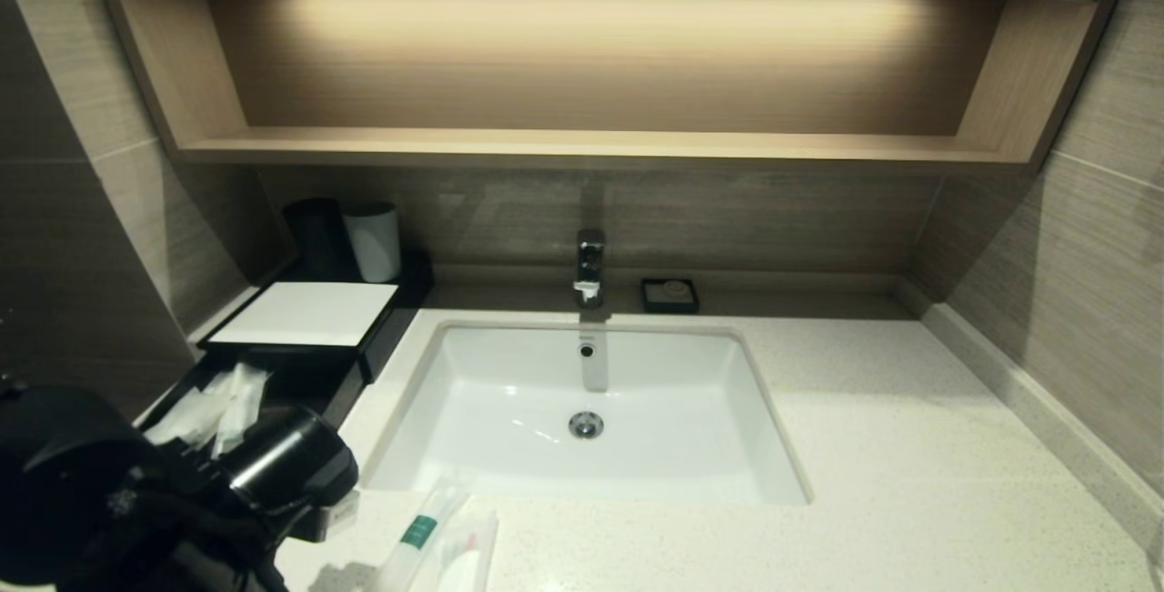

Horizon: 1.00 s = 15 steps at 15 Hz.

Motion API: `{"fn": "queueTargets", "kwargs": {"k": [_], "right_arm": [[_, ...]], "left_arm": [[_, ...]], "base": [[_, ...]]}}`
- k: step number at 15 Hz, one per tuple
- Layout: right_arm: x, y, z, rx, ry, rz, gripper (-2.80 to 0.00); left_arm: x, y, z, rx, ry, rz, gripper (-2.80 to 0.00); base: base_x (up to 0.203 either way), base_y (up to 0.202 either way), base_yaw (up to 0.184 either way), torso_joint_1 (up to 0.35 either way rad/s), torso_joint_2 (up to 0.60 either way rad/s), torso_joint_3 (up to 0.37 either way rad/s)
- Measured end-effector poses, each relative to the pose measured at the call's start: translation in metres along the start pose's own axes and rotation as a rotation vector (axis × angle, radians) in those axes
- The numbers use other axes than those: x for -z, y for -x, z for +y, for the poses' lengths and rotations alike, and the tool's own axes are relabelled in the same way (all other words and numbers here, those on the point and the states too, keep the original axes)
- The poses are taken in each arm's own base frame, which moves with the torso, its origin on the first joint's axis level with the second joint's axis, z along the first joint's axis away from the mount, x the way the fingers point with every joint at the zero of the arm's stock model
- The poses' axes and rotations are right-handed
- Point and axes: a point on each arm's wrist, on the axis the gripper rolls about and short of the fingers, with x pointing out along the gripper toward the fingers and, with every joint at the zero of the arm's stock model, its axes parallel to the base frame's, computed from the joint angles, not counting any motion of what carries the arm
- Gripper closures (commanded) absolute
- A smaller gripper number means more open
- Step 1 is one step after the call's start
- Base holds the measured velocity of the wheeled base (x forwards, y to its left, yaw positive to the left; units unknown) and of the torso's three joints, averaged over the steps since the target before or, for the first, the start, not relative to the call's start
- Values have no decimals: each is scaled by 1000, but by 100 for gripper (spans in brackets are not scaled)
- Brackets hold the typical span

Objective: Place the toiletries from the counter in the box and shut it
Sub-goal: Pick up the bathroom toiletry

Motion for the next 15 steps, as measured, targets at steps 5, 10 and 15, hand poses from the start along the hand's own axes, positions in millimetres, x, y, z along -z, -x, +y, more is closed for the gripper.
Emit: {"fn": "queueTargets", "kwargs": {"k": [5,10,15], "right_arm": [[0,0,0,0,0,0,0],[0,0,0,0,0,0,0],[0,0,0,0,0,0,0]], "left_arm": [[-1,0,0,3,1,-4,0],[-4,1,-1,4,1,-13,0],[-22,32,-1,27,24,-138,0]], "base": [[0,0,0,0,0,0],[0,0,0,0,0,0],[0,0,0,0,0,0]]}}
